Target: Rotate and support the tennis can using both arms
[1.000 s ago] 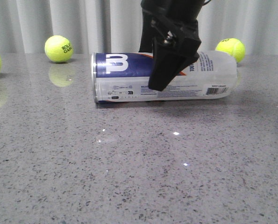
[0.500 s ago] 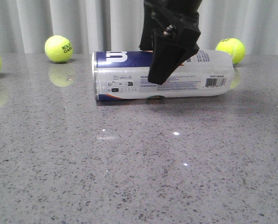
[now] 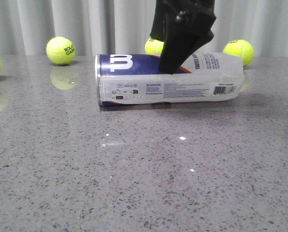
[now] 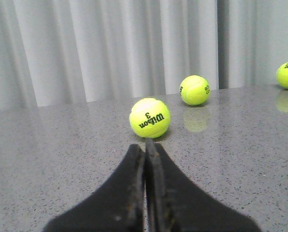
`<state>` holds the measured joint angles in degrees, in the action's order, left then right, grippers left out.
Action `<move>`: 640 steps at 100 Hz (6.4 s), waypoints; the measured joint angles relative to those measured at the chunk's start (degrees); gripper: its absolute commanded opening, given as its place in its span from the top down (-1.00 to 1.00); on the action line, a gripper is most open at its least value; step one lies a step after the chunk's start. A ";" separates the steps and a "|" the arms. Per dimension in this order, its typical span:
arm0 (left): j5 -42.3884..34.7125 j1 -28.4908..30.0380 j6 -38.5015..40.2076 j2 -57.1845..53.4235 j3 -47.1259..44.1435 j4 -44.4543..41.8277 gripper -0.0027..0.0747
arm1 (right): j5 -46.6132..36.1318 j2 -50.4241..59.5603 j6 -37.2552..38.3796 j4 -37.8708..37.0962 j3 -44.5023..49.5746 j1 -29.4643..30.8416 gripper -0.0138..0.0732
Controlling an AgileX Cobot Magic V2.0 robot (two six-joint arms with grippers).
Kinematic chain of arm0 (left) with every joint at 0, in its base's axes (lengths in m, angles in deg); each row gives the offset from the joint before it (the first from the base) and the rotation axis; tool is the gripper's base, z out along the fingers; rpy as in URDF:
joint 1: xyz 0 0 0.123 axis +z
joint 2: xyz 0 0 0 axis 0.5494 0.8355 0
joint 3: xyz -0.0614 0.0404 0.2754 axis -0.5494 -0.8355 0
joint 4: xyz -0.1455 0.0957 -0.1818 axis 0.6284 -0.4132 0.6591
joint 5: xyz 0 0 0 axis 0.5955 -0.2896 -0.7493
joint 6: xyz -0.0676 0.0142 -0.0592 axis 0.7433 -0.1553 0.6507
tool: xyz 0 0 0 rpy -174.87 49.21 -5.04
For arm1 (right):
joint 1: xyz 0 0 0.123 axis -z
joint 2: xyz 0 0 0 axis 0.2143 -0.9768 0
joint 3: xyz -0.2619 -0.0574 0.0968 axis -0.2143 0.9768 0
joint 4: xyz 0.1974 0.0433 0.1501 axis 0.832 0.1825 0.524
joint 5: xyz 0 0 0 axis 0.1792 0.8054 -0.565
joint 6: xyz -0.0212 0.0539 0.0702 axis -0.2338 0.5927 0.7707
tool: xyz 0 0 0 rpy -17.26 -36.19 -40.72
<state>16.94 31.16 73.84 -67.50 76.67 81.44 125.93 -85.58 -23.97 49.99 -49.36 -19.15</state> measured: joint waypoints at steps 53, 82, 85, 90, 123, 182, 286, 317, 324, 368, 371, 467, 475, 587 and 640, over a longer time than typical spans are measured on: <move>0.00 0.00 0.00 0.00 0.00 0.00 0.99 | 5.10 15.66 34.63 -3.39 0.00 6.47 -0.85; 0.00 0.00 0.00 0.00 0.00 0.00 0.99 | -1.29 30.84 47.14 -3.86 6.40 18.07 -0.85; 0.00 0.00 0.00 0.00 0.00 0.00 0.99 | -2.25 32.64 47.83 -3.97 7.95 19.73 -0.85; 0.00 0.00 0.00 0.00 0.00 0.00 0.99 | -4.36 36.06 49.09 -3.97 11.51 22.00 -0.85; 0.00 0.00 0.00 0.00 0.00 0.00 0.99 | -17.66 62.34 56.03 -3.97 37.90 32.34 -0.85; 0.00 0.00 0.00 0.00 0.00 0.00 0.99 | -23.28 87.08 58.06 -3.97 59.66 32.69 0.35; -4.41 0.00 0.00 0.00 0.00 1.35 0.99 | -23.48 87.08 58.27 -3.97 59.66 32.69 0.84; 2.81 0.00 0.00 0.16 11.20 8.84 0.99 | -23.48 87.08 58.27 -3.97 59.66 32.69 0.84; 5.68 0.00 0.00 1.76 16.62 9.22 0.99 | -23.48 87.08 58.27 -3.97 59.66 32.69 0.84; 39.14 0.00 0.00 29.80 50.74 9.45 0.99 | -23.48 87.08 58.27 -3.97 59.66 32.69 0.84; 40.75 0.00 0.00 31.66 52.33 9.45 0.99 | -23.48 87.08 58.27 -3.97 59.66 32.69 0.84; 55.65 0.00 -1.82 55.16 61.05 16.12 -0.67 | -23.48 87.08 58.27 -3.97 59.66 32.69 0.84; 54.77 0.00 -2.07 55.29 60.95 19.32 -0.67 | -23.48 87.08 58.27 -3.97 59.66 32.69 0.84; 57.08 -0.35 -42.58 94.11 61.79 80.55 -0.67 | -23.48 87.08 58.53 -3.97 59.66 32.69 0.84; 56.33 -8.26 -42.52 108.66 75.97 82.20 -0.67 | -23.48 87.08 58.53 -3.97 59.66 32.69 0.84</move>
<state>73.27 22.90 31.31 41.17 152.64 163.64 102.45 1.50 34.56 46.02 10.30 13.54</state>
